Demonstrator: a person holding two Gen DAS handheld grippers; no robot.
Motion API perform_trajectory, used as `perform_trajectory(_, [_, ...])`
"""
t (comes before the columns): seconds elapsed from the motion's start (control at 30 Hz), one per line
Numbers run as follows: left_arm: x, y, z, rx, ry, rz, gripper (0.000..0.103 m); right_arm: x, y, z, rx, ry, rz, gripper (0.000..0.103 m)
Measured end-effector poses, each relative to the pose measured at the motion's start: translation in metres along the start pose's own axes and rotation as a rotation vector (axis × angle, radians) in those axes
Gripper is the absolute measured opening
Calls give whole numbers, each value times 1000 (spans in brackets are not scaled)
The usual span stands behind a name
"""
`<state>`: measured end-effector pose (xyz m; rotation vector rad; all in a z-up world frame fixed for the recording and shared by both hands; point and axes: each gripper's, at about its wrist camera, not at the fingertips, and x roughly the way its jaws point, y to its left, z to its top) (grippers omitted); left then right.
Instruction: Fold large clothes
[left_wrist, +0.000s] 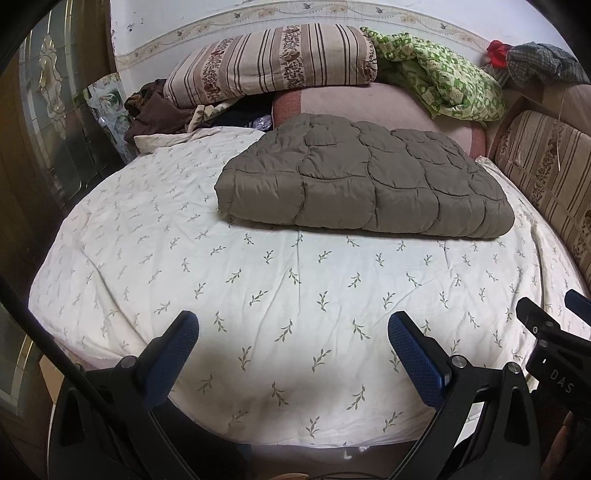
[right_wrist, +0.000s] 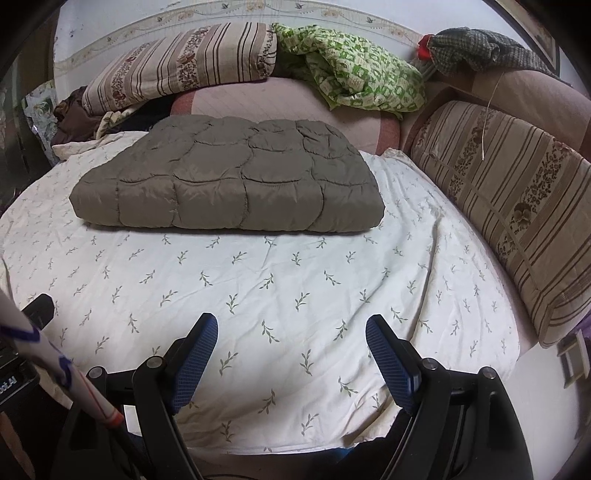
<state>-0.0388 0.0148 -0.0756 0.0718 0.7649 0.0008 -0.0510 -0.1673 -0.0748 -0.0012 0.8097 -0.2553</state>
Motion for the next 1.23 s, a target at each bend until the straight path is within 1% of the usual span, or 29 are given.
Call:
perform_trajectory(0.3, [-17, 0, -3, 11, -44, 15, 102, -15, -9, -3, 21, -3, 14, 87])
perform_trajectory(0.57, [-28, 1, -5, 11, -68, 43, 102, -32, -17, -6, 39, -45, 24, 88])
perform_trajectory(0.77, [-32, 1, -4, 8, -87, 45, 102, -37, -17, -6, 47, -65, 34, 90])
perform_trajectory(0.9, [-30, 1, -4, 14, -74, 34, 102, -33, -11, -8, 31, -55, 36, 90])
perform_trajectory(1.03, [-18, 3, -1, 6, -29, -3, 102, -24, -7, -7, 13, -38, 36, 90])
perform_trajectory(1.23, [2, 8, 5, -11, 4, 17, 102, -9, -7, 0, 10, -16, 38, 90])
